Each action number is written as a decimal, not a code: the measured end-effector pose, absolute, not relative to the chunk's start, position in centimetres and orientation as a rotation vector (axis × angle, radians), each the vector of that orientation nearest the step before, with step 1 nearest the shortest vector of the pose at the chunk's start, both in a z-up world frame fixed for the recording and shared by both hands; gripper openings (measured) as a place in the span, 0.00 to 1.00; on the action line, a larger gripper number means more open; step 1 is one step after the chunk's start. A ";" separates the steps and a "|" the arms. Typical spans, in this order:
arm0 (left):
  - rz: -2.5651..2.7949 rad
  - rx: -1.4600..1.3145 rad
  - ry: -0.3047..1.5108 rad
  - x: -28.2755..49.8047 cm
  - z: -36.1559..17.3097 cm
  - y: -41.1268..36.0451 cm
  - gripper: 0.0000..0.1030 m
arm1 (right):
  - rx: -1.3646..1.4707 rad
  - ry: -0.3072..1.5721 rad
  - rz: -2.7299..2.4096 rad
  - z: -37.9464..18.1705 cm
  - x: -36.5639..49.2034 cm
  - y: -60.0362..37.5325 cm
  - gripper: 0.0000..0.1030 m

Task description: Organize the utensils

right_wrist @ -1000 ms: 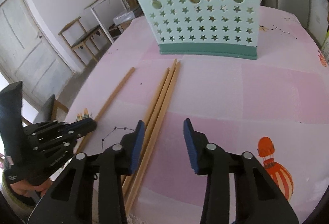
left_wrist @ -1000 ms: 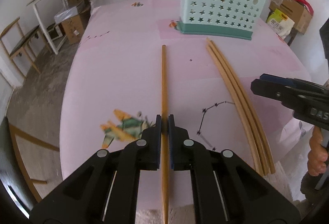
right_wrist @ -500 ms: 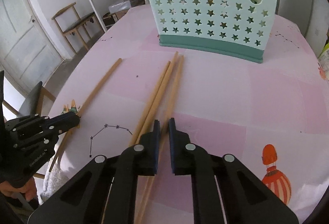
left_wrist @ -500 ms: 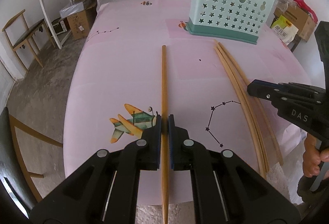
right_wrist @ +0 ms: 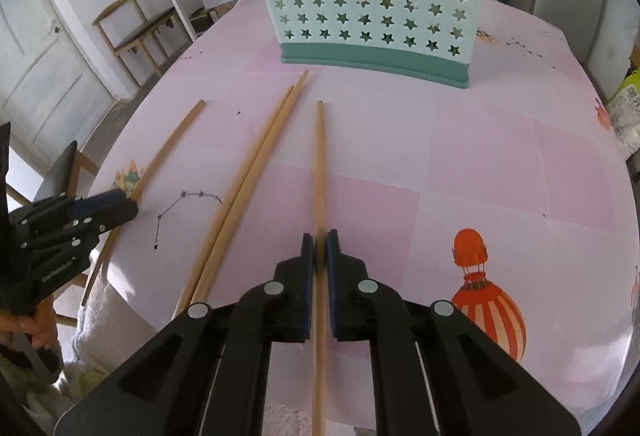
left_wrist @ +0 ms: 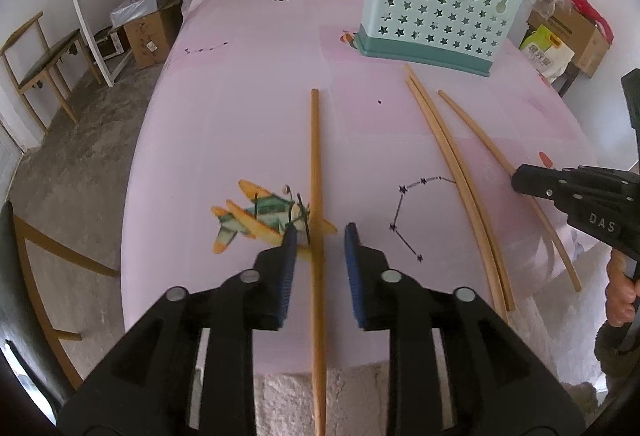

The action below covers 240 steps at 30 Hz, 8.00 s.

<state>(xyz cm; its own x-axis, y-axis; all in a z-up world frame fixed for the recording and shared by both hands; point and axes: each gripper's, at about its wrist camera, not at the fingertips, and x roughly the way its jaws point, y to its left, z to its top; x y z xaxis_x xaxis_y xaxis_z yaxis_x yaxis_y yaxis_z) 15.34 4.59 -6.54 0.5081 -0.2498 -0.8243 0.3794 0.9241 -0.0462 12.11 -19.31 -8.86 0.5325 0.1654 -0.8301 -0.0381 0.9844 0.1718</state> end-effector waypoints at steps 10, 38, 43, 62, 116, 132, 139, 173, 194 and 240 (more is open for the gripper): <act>-0.339 0.164 0.939 19.2 -6.7 3.6 0.23 | 0.106 0.990 0.128 -8.7 15.5 -19.3 0.08; -0.304 0.047 0.884 23.3 -5.3 4.2 0.05 | 0.183 0.846 0.098 -4.6 18.4 -21.4 0.07; -0.342 -0.034 0.809 21.7 -2.7 5.7 0.05 | 0.231 0.728 0.097 -1.0 16.2 -23.0 0.07; -0.581 -0.254 0.543 19.5 7.9 7.4 0.05 | 0.272 0.564 0.082 3.7 12.1 -25.7 0.07; -0.656 -0.203 0.390 23.3 10.0 0.3 0.39 | 0.263 0.472 0.052 6.6 11.4 -26.6 0.07; -0.487 -0.193 0.687 18.7 -0.6 6.4 0.43 | 0.099 0.212 0.060 17.3 15.2 -25.4 0.07; -0.493 -0.136 0.670 17.6 -1.5 6.1 0.43 | 0.054 0.196 0.009 17.3 19.4 -24.6 0.07; -0.533 0.007 0.775 16.7 -3.4 2.7 0.54 | 0.259 0.506 0.029 3.8 12.4 -25.6 0.58; -0.541 0.250 0.859 16.3 -7.2 -3.6 0.56 | 0.394 0.848 0.055 -7.5 12.6 -23.2 0.58; -0.421 0.084 1.007 15.2 -6.7 5.4 0.05 | 0.176 1.032 0.141 -8.8 12.5 -19.1 0.07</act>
